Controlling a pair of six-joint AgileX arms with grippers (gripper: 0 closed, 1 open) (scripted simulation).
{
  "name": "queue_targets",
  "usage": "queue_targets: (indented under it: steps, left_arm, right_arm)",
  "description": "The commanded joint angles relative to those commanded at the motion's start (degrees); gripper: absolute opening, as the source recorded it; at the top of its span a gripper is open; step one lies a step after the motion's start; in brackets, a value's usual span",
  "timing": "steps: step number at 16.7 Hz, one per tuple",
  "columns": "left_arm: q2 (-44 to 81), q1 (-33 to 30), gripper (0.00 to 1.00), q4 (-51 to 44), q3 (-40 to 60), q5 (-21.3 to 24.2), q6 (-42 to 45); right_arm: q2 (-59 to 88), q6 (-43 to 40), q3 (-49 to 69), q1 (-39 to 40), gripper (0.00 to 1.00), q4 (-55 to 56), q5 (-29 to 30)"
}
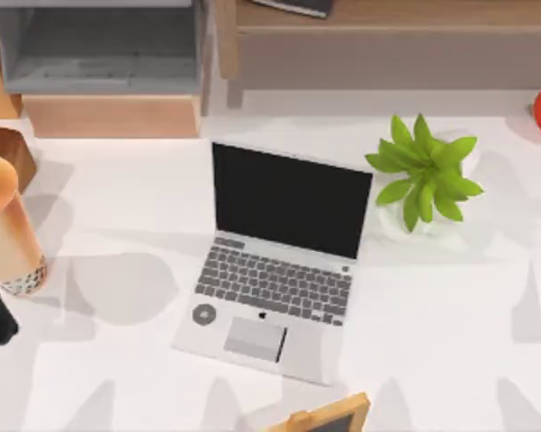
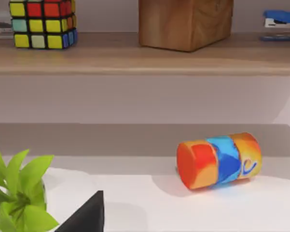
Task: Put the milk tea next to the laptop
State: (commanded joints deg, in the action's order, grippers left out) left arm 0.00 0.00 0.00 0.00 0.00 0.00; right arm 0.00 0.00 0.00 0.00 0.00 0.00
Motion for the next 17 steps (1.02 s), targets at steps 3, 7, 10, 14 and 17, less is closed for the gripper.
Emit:
queue_targets:
  steps: [3,7,10,14,17]
  left_arm:
    - [0.77,0.12,1.00,0.47,0.10,0.15,0.00]
    - [9.20,0.96,1.00,2.78,0.31,0.85,0.19]
    - [17.87,1.48,1.00,4.59,0.65,1.39,0.18]
    - [25.88,1.95,1.00,7.53,1.52,2.44,0.32]
    - [27.61,2.06,1.00,8.48,1.91,2.75,0.36]
  right_arm:
    - [0.00,0.00,0.00,0.00,1.00,0.00,0.00]
    - [0.00,0.00,0.00,0.00,1.00,0.00,0.00]
    - [0.00,0.00,0.00,0.00,1.00,0.00,0.00]
    - [0.00,0.00,0.00,0.00,1.00,0.00,0.00]
    - [0.00,0.00,0.00,0.00,1.00,0.00,0.00]
